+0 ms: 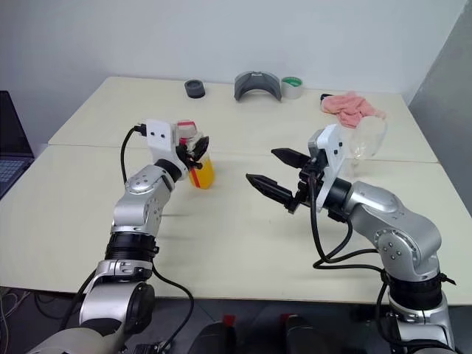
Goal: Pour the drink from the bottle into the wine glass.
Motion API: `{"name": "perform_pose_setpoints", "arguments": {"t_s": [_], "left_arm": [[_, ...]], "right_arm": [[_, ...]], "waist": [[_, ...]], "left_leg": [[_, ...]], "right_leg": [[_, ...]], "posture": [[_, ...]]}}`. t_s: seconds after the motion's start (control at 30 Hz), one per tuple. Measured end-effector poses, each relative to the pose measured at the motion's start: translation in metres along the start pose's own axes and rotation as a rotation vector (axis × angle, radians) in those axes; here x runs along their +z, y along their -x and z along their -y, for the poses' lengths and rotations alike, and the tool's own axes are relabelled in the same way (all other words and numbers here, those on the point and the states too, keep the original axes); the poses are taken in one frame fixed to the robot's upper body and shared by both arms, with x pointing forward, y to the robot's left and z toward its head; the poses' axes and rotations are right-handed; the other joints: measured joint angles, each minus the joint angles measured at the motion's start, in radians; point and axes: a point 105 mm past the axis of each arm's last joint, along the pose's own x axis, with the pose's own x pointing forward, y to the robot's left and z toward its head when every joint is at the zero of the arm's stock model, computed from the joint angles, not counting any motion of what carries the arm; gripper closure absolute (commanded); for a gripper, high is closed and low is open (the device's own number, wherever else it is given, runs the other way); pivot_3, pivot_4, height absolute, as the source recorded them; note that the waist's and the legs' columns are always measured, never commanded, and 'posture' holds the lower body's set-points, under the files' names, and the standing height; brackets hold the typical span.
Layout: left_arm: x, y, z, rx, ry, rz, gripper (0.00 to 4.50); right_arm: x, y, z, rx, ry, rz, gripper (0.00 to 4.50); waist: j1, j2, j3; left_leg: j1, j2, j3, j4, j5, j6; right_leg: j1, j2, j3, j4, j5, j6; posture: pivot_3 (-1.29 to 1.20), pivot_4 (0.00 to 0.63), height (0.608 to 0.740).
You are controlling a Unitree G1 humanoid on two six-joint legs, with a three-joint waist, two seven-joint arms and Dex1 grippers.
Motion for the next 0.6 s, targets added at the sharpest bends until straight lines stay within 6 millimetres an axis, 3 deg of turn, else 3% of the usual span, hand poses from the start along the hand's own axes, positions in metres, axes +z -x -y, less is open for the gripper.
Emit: {"name": "perform_pose_setpoints", "arguments": {"t_s": [0.13, 0.27, 0.43, 0.6], "left_arm": [[0.014, -0.002, 0.02, -0.112, -0.013, 0.022, 2.53], [0.027, 0.001, 0.067, -0.347, -0.012, 0.042, 2.53], [0.044, 0.016, 0.108, -0.602, 0.038, 0.06, 2.53], [0.059, 0.038, 0.133, -0.825, 0.093, 0.074, 2.53]], "right_arm": [[0.003, -0.007, 0.01, -0.029, -0.011, 0.012, 0.0], [0.016, -0.024, 0.013, -0.016, -0.03, 0.055, 0.0], [0.019, -0.029, 0.016, 0.015, -0.043, 0.051, 0.0], [0.027, -0.03, 0.009, 0.096, -0.039, 0.046, 0.0]], "waist": [[-0.001, 0.0, 0.0], [-0.001, 0.0, 0.0], [-0.003, 0.001, 0.001], [-0.003, 0.002, 0.001]], "left_leg": [[0.0, 0.0, 0.0, 0.0, 0.0, 0.0], [0.0, 0.0, 0.0, 0.001, 0.0, 0.0], [0.0, 0.0, 0.001, 0.001, 0.0, 0.0], [0.001, 0.0, 0.0, 0.001, 0.0, 0.0]], "right_leg": [[0.0, 0.0, 0.001, 0.001, 0.0, 0.0], [-0.001, -0.001, 0.001, 0.004, 0.0, 0.0], [-0.001, -0.001, 0.001, 0.004, 0.0, 0.0], [-0.001, 0.0, 0.001, 0.004, 0.0, 0.0]], "posture": [[0.0, 0.15, 0.74], [0.0, 0.15, 0.74], [0.0, 0.15, 0.74], [0.0, 0.15, 0.74]]}}
